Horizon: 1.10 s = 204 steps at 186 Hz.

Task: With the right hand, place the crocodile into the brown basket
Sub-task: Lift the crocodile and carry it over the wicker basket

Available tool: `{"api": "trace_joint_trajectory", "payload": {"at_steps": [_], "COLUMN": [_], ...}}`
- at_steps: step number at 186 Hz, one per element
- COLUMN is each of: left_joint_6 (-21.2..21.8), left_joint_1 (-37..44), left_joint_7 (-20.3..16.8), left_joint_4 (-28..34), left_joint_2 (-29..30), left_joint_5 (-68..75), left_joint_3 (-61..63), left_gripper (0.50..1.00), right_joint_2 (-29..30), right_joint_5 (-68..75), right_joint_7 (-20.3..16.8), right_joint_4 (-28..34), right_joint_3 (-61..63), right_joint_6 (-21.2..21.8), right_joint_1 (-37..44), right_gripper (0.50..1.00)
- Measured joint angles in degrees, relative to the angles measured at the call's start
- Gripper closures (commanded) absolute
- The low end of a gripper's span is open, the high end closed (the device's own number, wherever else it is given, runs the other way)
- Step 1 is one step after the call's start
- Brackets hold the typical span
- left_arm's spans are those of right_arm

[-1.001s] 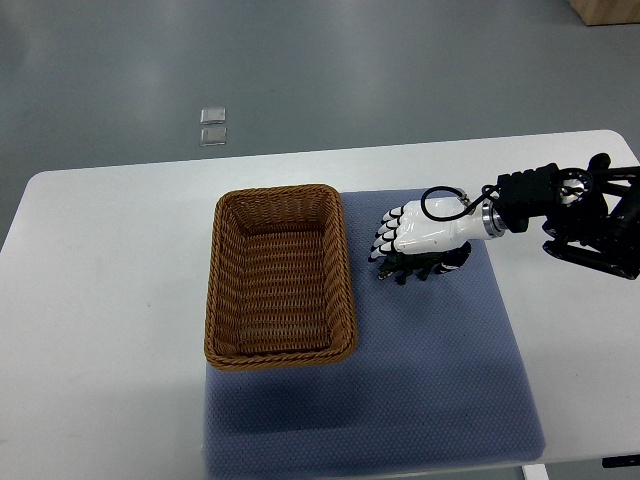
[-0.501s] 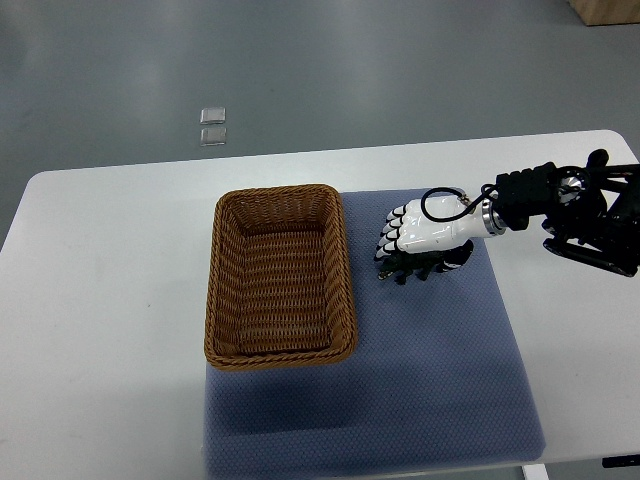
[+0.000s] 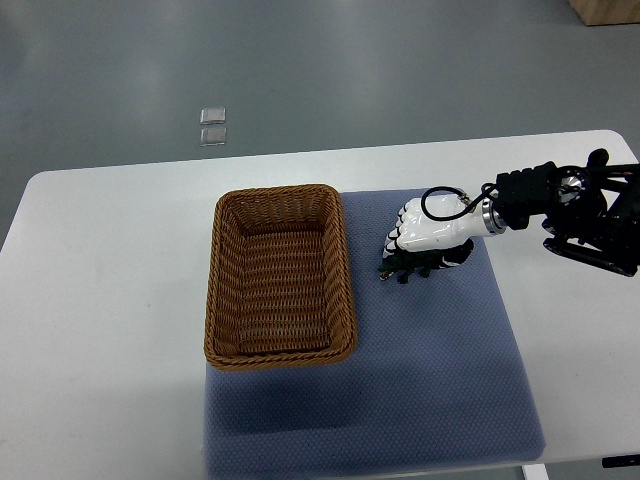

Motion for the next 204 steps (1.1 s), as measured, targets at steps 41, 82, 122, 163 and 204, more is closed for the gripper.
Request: {"api": "trace_joint_trajectory", "payload": {"at_steps": [41, 82, 122, 163, 204], "left_joint_6": [0.00, 0.00, 0.00, 0.00, 0.00], "left_joint_1": [0.00, 0.01, 0.03, 0.00, 0.00], "left_joint_7": [0.00, 0.00, 0.00, 0.00, 0.00], "left_joint_4": [0.02, 0.01, -0.02, 0.02, 0.00], "left_joint_2": [0.00, 0.00, 0.00, 0.00, 0.00], "left_joint_5": [0.00, 0.00, 0.00, 0.00, 0.00], "left_joint_3": [0.00, 0.00, 0.00, 0.00, 0.00], "left_gripper": [0.500, 0.500, 0.500, 0.500, 0.500], "right_joint_2": [-0.53, -1.15, -1.56, -2.03, -2.74], "right_joint_5": [0.72, 2.07, 3.55, 4.35, 10.04], "right_joint_7": [-0.70, -0.74, -0.52, -0.41, 0.24], "right_joint_4": [-0.08, -0.09, -0.07, 0.00, 0.11], "right_joint_3": [0.38, 1.17, 1.22, 1.24, 1.34], "right_joint_6": [-1.80, -3.24, -3.87, -4.69, -5.19], "right_joint_1": [0.14, 0.25, 0.82, 0.86, 2.71], "right_gripper": [1.000, 1.000, 1.000, 1.000, 1.000]}}
